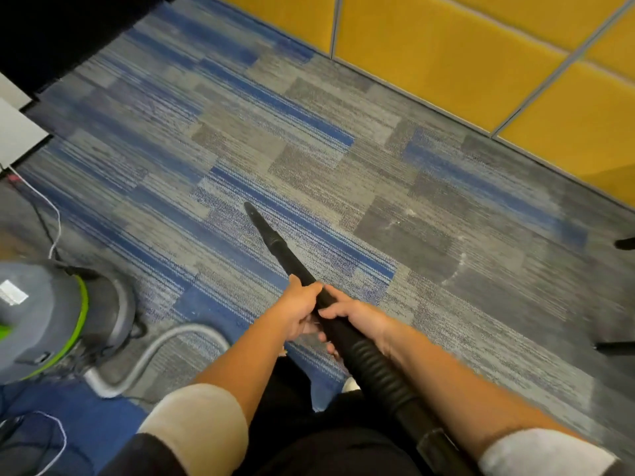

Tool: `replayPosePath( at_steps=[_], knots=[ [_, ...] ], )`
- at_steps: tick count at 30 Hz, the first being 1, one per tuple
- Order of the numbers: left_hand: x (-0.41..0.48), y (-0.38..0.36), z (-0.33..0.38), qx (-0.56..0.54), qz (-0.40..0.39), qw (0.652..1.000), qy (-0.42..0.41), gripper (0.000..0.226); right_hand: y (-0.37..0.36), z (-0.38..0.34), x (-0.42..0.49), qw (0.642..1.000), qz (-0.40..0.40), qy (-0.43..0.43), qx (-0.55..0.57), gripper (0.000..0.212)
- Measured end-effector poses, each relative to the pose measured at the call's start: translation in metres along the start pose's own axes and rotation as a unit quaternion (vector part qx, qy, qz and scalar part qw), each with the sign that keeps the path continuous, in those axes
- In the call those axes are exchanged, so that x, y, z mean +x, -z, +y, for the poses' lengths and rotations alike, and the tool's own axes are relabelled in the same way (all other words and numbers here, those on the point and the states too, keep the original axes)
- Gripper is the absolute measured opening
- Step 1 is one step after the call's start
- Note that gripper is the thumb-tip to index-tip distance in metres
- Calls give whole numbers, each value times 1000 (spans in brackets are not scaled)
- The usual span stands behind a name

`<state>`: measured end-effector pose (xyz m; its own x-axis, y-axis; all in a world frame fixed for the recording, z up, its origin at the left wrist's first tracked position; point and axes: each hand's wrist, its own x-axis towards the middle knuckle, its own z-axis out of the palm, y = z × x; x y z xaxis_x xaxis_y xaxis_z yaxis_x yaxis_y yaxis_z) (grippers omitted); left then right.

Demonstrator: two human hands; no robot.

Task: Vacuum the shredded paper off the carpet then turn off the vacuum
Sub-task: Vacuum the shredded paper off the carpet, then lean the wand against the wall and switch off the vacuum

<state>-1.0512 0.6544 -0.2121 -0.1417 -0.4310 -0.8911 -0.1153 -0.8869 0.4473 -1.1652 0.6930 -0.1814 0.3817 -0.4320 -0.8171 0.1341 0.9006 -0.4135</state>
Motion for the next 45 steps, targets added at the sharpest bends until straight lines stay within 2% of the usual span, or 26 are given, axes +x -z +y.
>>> replayPosePath(
  at_steps=[2,5,9,18,26,29,32,36,39,41,43,45],
  knots=[
    [-1,22,16,23,-9,1000,-3,67,-18,-17,21,1000,12,6,-17,39],
    [2,58,37,43,1,999,-27,71,-47,-41,48,999,25,13,-40,52],
    [4,100,63,40,28,998,-49,72,-84,-72,68,998,-5,29,-56,31],
    [25,161,133,-65,68,994,-54,73,-123,-158,129,987,-43,-5,-155,24],
    [56,193,230,-124,93,986,-60,72,-134,-276,171,960,-106,-54,-252,14],
    [70,211,263,-153,116,980,-61,71,-137,-316,185,933,-150,-86,-314,33],
    [80,230,285,-198,130,970,-56,72,-150,-349,198,900,-152,-104,-396,56],
    [93,258,306,-225,126,964,-70,72,-178,-387,224,867,-150,-105,-463,52],
    [101,293,323,-213,123,966,-81,57,-207,-414,249,848,-148,-113,-496,47],
    [105,325,335,-164,117,976,-78,49,-230,-431,266,829,-149,-115,-527,47],
    [104,359,347,-83,109,987,-82,50,-256,-450,282,809,-151,-118,-556,54],
    [99,394,360,34,103,989,-99,62,-284,-470,299,790,-151,-124,-581,58]
  ],
)
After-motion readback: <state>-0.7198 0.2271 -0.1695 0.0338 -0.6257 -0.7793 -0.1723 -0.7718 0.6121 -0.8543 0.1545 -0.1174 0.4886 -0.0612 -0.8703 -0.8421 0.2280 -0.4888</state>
